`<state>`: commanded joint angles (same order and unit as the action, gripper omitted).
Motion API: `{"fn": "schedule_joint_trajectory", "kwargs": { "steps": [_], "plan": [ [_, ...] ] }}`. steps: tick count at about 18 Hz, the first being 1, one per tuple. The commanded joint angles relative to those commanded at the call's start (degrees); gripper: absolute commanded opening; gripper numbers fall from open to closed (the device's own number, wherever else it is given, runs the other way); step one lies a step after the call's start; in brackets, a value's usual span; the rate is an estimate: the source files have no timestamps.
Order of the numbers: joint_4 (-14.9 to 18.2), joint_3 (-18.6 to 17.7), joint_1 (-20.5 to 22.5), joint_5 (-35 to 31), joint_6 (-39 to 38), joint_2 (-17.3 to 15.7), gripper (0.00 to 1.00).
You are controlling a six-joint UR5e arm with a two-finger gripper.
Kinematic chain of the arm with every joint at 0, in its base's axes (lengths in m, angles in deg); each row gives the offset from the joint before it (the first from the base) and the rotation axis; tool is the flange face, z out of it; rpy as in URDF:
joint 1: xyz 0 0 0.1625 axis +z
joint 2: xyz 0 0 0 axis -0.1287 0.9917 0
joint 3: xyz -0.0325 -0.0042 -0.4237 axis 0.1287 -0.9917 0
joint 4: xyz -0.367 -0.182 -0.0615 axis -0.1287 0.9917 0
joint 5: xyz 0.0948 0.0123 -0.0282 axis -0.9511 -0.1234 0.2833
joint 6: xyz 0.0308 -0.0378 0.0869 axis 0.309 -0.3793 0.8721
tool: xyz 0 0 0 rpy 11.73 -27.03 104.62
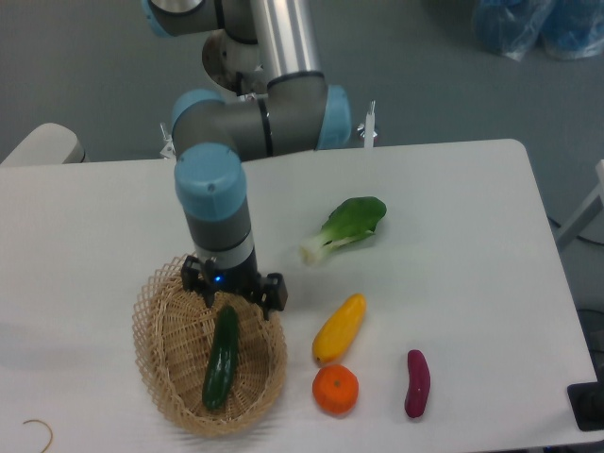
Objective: Pick up the cucumber from the basket
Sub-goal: 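Lower the gripper onto the green cucumber and close on it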
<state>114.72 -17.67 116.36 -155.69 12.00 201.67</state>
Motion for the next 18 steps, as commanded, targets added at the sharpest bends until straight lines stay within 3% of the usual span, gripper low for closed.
{"fn": "schedule_joint_trajectory", "kwargs": {
  "steps": [7,18],
  "plan": [
    [-1.8,0.8,-1.1,-0.2,-0.7,3.6,1.00],
    [-4.4,1.0,-1.8,-1.7,-0.3,6.4,1.00]
  ]
}}
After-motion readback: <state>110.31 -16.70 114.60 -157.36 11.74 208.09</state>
